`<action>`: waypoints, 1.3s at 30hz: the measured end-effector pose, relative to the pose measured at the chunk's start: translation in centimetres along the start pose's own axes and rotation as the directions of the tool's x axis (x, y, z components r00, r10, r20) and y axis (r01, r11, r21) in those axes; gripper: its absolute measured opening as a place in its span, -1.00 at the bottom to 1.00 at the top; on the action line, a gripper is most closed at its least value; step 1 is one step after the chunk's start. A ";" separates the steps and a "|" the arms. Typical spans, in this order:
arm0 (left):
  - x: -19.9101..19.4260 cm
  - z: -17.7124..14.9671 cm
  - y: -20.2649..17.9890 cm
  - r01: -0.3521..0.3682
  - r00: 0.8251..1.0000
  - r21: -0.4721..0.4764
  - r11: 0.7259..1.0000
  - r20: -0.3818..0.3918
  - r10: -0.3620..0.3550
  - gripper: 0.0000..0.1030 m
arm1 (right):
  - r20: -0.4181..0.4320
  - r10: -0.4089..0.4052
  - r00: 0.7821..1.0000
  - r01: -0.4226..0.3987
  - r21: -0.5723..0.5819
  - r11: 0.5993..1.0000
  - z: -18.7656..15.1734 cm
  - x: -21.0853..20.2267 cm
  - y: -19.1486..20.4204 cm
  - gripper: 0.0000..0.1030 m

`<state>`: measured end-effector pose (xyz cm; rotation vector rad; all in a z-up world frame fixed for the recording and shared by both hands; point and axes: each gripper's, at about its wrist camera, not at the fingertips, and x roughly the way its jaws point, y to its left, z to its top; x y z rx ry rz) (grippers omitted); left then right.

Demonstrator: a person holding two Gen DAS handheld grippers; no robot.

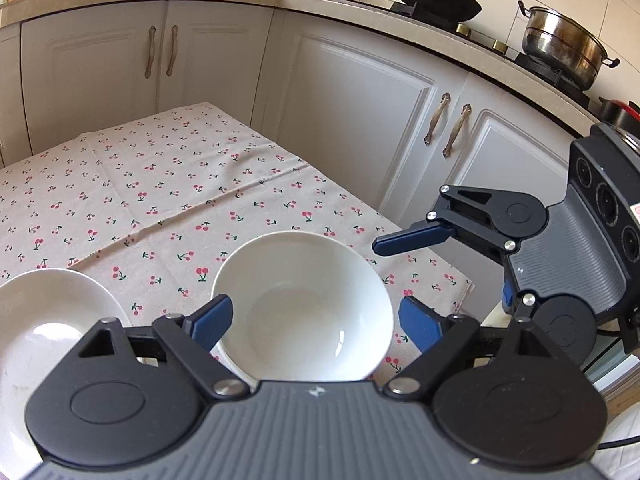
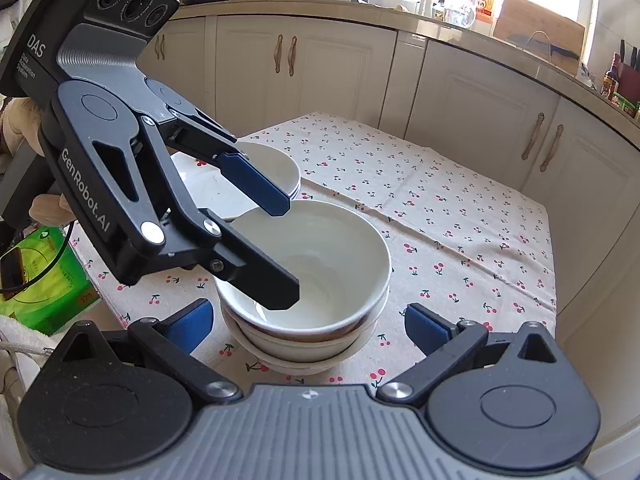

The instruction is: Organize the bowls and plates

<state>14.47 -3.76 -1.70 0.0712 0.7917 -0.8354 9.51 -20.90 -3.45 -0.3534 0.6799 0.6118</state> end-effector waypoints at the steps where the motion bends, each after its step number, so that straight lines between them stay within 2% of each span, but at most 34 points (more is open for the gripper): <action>1: -0.4 -0.1 -0.1 -0.004 1.000 0.005 1.000 0.010 0.004 0.75 | -0.003 0.000 1.000 0.000 -0.003 1.000 -0.1 0.0 0.0 1.00; 4: -1.9 -0.4 -0.5 -0.033 0.999 0.034 0.999 0.036 0.032 0.77 | -0.017 0.006 1.000 -0.006 -0.006 1.000 -0.6 0.1 -0.3 1.00; 7: -2.9 -1.5 -0.5 -0.067 0.997 0.071 0.995 0.029 0.065 0.86 | -0.040 0.012 0.999 -0.013 -0.010 1.000 -1.2 0.8 -0.6 1.00; 10: -2.7 -3.0 -0.5 -0.113 0.993 0.118 0.987 -0.009 0.115 0.87 | -0.080 0.027 0.996 -0.027 -0.001 1.000 -2.2 2.2 -1.2 1.00; 16: -0.3 -5.2 -0.2 -0.152 0.980 0.201 0.968 -0.099 0.174 0.86 | -0.132 0.039 0.991 -0.036 0.026 0.999 -3.8 4.5 -2.2 1.00; 22: 2.7 -5.5 0.0 -0.130 0.973 0.245 0.961 -0.155 0.171 0.83 | -0.165 0.060 0.985 -0.056 0.029 0.998 -4.4 6.0 -2.7 1.00; 28: 4.5 -5.3 0.5 -0.103 0.970 0.271 0.957 -0.185 0.157 0.74 | -0.119 0.120 0.986 -0.120 0.004 0.993 -4.9 6.1 -3.3 1.00; 30: 4.8 -5.0 0.8 -0.099 0.969 0.287 0.953 -0.190 0.158 0.70 | -0.130 0.131 0.983 -0.133 -0.008 0.991 -4.6 6.2 -3.3 1.00; 34: 4.9 -4.5 1.3 -0.066 0.971 0.299 0.952 -0.200 0.130 0.70 | -0.131 0.165 0.978 -0.176 -0.079 0.981 -4.1 6.5 -3.4 1.00; 39: 5.3 -4.1 1.3 -0.012 0.972 0.350 0.937 -0.218 0.093 0.68 | -0.128 0.210 0.969 -0.231 -0.188 0.955 -3.2 6.7 -3.2 1.00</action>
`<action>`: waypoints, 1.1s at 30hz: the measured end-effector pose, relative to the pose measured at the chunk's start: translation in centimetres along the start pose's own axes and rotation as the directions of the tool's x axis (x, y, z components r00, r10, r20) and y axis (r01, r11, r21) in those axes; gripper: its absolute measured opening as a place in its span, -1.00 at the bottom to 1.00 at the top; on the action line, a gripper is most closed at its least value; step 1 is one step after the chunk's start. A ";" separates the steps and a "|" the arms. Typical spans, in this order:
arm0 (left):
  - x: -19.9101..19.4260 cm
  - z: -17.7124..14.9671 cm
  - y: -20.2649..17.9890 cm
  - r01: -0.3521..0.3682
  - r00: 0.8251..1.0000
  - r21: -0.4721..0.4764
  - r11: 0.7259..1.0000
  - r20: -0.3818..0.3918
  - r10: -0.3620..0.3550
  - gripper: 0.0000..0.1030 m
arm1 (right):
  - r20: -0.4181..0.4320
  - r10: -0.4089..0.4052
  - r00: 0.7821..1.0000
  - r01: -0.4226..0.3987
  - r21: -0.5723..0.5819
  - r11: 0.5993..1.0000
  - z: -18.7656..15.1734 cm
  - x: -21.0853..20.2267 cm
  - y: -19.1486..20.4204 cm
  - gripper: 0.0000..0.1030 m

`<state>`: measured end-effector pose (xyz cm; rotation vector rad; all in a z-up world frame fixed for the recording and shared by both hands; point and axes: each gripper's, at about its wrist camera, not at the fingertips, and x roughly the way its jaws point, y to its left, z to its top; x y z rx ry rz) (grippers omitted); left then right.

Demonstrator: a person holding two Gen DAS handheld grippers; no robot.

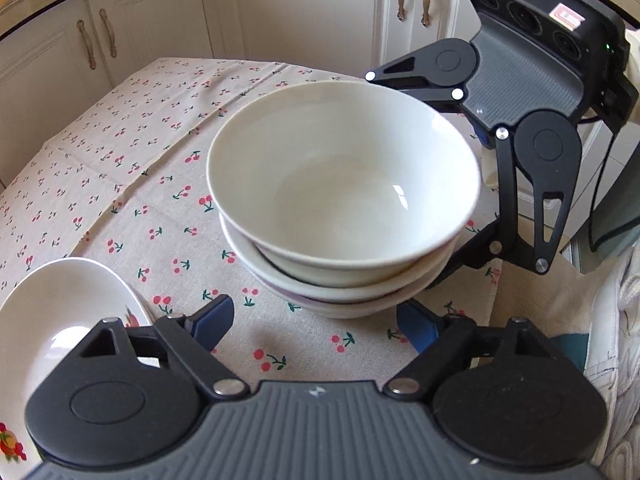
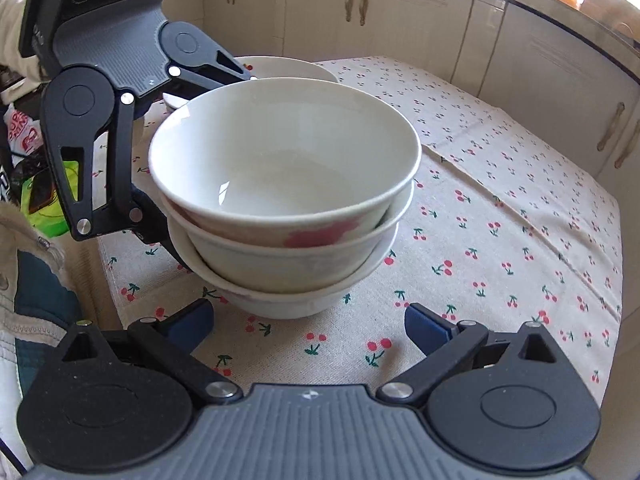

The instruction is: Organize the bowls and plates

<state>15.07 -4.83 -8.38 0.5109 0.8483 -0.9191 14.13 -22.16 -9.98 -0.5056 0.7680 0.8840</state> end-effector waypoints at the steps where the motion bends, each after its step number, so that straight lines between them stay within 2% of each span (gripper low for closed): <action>1: 0.1 0.1 0.1 0.014 1.000 0.010 1.000 -0.001 -0.014 0.67 | -0.002 0.015 1.000 -0.015 -0.018 1.000 0.3 0.0 0.0 0.99; 7: 0.2 0.6 0.6 0.076 0.997 0.052 0.996 -0.010 -0.075 0.62 | -0.018 0.064 0.998 -0.066 -0.098 0.993 1.9 -0.2 -0.2 0.92; 13: 0.4 0.8 0.9 0.111 0.994 0.062 0.992 -0.016 -0.110 0.54 | -0.034 0.092 0.995 -0.096 -0.114 0.989 2.7 -0.2 -0.3 0.78; 17: 0.5 0.9 1.0 0.147 0.989 0.059 0.987 -0.017 -0.146 0.38 | -0.042 0.089 0.995 -0.094 -0.111 0.989 2.9 -0.1 -0.3 0.78; 33: 0.8 1.5 1.4 0.172 0.985 0.072 0.982 -0.044 -0.169 0.38 | -0.072 0.094 0.993 -0.101 -0.101 0.990 3.4 -0.7 -0.4 0.78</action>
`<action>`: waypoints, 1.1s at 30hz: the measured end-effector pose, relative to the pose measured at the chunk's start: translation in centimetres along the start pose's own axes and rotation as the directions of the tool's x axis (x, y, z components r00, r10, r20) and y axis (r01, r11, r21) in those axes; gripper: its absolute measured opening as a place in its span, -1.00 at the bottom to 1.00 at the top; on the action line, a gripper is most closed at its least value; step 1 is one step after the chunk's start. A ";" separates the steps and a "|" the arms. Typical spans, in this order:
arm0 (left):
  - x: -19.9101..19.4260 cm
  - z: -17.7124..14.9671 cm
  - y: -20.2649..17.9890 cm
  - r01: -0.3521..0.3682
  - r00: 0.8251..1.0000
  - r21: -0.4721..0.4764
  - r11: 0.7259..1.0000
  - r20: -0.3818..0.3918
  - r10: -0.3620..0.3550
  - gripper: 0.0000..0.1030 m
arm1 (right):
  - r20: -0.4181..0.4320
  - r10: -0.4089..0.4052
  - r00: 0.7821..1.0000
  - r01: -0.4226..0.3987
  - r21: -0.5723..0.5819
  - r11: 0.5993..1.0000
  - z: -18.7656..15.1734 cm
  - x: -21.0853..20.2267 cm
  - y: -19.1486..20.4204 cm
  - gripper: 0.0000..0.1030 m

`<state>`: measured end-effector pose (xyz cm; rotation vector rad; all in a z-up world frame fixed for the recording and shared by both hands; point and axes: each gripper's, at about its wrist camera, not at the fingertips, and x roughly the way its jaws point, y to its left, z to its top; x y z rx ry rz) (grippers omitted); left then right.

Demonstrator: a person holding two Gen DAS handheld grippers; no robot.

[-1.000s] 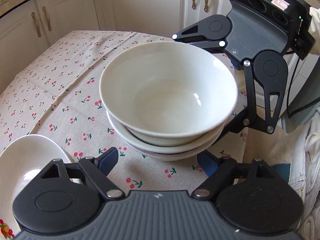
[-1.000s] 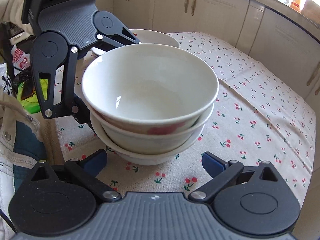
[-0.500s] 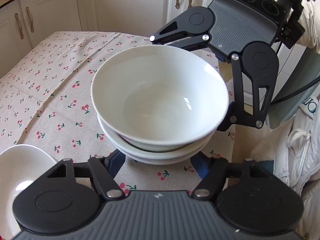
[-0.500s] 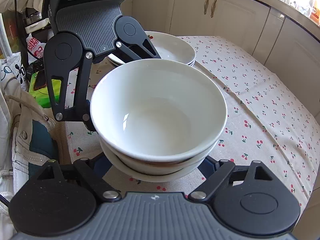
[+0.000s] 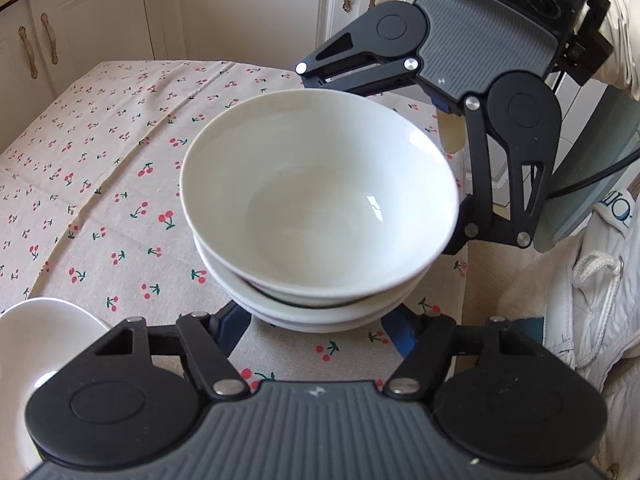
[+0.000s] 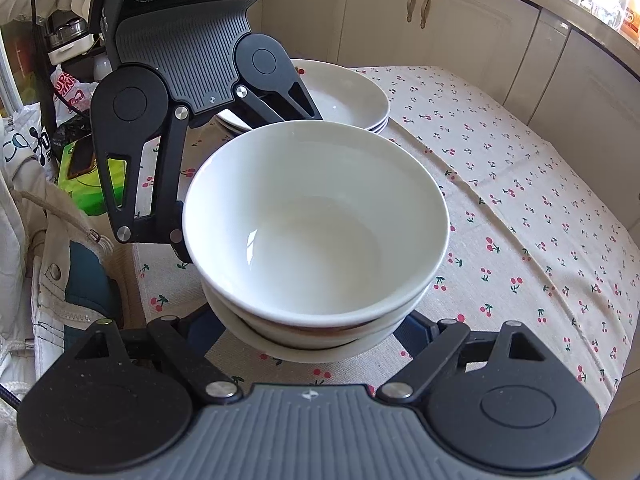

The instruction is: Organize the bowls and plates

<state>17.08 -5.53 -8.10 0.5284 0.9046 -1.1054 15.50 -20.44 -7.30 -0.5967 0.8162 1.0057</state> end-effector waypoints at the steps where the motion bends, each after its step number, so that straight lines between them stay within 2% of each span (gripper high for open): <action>1: 0.0 0.1 0.0 0.000 1.000 -0.002 1.000 -0.005 0.000 0.38 | -0.004 0.000 1.000 0.000 0.000 1.000 0.1 0.0 0.0 0.78; 7: 0.0 0.4 0.1 0.012 1.000 -0.008 1.000 -0.008 -0.012 0.38 | -0.007 0.000 1.000 0.000 0.011 1.000 0.2 0.1 -0.1 0.79; 11: -0.2 0.6 0.4 0.032 0.999 -0.028 0.999 -0.002 -0.032 0.39 | 0.009 -0.002 1.000 0.002 0.007 1.000 0.4 -0.1 -0.1 0.95; 14: -0.2 0.6 0.6 0.036 0.999 -0.031 0.999 0.005 -0.036 0.41 | 0.011 -0.004 1.000 0.004 0.010 1.000 0.4 -0.1 -0.2 0.94; 18: -0.1 0.5 0.6 0.021 1.000 -0.025 0.999 0.018 -0.021 0.55 | 0.011 -0.009 1.000 0.009 0.005 1.000 0.6 -0.1 -0.2 0.94; 33: -0.3 0.4 0.4 0.031 0.999 -0.009 0.999 0.039 -0.031 0.53 | 0.011 -0.001 1.000 0.001 0.034 0.999 0.3 0.4 -0.4 0.84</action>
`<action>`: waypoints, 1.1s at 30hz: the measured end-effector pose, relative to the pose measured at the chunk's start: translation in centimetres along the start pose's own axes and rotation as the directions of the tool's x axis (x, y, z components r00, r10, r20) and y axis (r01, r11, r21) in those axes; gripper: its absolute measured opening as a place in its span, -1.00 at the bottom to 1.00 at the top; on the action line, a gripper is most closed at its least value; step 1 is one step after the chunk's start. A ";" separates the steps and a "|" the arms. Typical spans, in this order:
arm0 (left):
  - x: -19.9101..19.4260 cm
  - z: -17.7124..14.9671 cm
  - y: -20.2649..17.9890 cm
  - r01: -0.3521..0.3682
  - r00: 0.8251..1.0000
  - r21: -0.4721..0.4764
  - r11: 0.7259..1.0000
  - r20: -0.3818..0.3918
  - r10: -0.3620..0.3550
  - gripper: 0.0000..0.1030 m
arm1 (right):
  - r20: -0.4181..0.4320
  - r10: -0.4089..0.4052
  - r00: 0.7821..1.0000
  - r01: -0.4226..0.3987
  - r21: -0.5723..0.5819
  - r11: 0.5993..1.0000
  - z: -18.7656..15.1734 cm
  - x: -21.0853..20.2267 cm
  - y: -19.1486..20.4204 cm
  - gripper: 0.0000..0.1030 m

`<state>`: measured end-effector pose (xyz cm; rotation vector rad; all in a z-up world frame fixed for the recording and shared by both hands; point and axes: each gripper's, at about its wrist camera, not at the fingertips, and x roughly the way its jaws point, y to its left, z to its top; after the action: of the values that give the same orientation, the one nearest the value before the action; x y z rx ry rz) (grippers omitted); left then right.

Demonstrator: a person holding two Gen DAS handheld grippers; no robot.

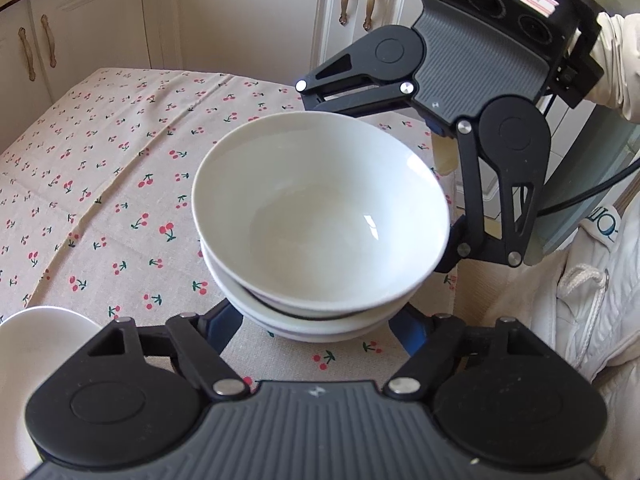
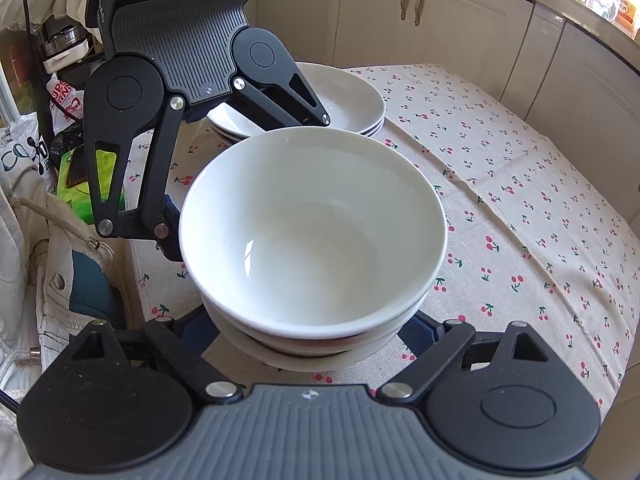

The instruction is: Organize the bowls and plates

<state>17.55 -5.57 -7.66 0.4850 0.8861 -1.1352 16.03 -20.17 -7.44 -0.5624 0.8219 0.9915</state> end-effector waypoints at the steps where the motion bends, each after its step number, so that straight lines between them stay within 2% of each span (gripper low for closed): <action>1: 0.0 0.0 0.0 -0.003 1.000 0.001 1.000 0.001 0.003 0.53 | 0.002 0.000 1.000 0.000 -0.001 1.000 -0.1 -0.1 0.0 0.84; 10: -2.2 0.4 -0.5 -0.029 0.999 0.006 1.000 0.036 0.029 0.52 | 0.006 -0.022 1.000 0.022 -0.034 0.999 1.5 -1.8 0.4 0.84; 17: -6.5 -0.3 0.4 -0.121 0.991 -0.017 0.993 0.061 0.122 0.52 | 0.035 -0.027 0.999 0.031 -0.125 0.992 5.9 -1.9 0.5 0.84; 25: -10.2 -3.5 2.9 -0.242 0.968 -0.072 0.968 0.045 0.245 0.52 | 0.062 0.009 0.998 0.005 -0.220 0.975 11.3 1.8 0.8 0.84; 33: -11.2 -6.9 5.5 -0.275 0.960 -0.142 0.951 0.004 0.279 0.52 | 0.035 0.068 0.997 -0.056 -0.256 0.965 14.8 6.8 0.7 0.83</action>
<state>18.53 7.97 -3.11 0.4622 0.8407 -0.8146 22.47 -5.51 -4.40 -0.7356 0.6803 1.1726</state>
